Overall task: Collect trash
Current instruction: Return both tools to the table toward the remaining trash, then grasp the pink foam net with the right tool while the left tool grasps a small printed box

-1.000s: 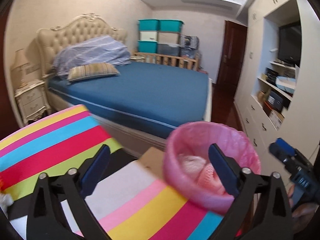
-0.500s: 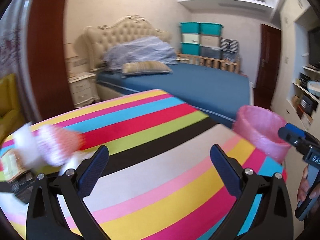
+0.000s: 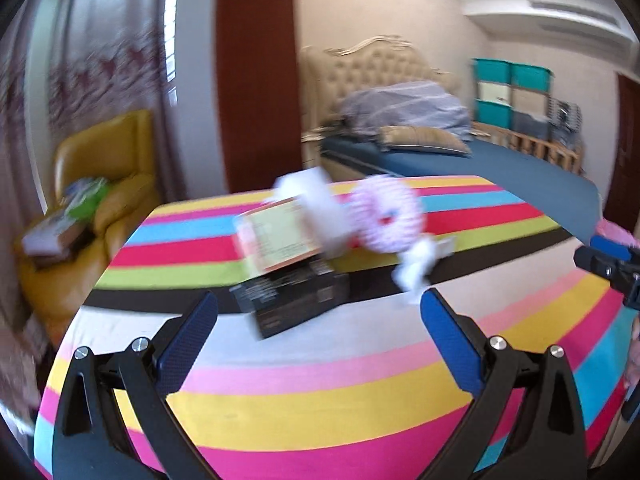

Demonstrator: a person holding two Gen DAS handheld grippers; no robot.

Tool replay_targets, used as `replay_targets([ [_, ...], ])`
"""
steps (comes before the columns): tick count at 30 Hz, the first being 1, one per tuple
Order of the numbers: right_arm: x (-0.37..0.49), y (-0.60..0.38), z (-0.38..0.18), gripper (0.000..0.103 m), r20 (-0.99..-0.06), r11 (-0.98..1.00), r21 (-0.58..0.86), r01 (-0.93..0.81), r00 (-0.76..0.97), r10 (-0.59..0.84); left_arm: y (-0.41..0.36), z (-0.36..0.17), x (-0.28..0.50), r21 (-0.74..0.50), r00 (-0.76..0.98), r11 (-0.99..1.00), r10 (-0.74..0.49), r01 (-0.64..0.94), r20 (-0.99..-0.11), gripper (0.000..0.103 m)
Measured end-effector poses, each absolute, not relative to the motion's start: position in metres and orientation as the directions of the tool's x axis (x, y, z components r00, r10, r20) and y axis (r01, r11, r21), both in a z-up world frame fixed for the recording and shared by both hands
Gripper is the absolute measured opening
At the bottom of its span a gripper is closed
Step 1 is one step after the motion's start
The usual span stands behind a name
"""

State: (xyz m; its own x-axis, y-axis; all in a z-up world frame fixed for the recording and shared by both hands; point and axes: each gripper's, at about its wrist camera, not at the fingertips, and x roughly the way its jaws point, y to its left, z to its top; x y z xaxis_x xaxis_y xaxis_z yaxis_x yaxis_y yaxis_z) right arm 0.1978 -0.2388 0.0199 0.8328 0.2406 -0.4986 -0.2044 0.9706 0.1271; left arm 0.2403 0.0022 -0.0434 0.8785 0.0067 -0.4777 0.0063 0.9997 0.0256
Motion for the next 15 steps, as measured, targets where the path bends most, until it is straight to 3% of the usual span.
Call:
replay_targets([
  [6, 0.239, -0.187, 0.017, 0.085, -0.539, 0.955, 0.099, -0.280, 0.791, 0.287, 0.057, -0.050, 0.234, -0.017, 0.861, 0.996, 0.068, -0.089, -0.505, 0.098],
  [14, 0.309, -0.128, 0.022, 0.084, -0.550, 0.937, 0.097, -0.337, 0.766, 0.333, 0.061, -0.044, 0.237, -0.002, 0.854, 0.995, 0.083, -0.098, -0.514, 0.098],
  [15, 0.315, -0.122, 0.022, 0.080, -0.552, 0.936, 0.089, -0.340, 0.766, 0.330, 0.061, -0.043, 0.238, 0.001, 0.854, 0.996, 0.082, -0.095, -0.513, 0.098],
])
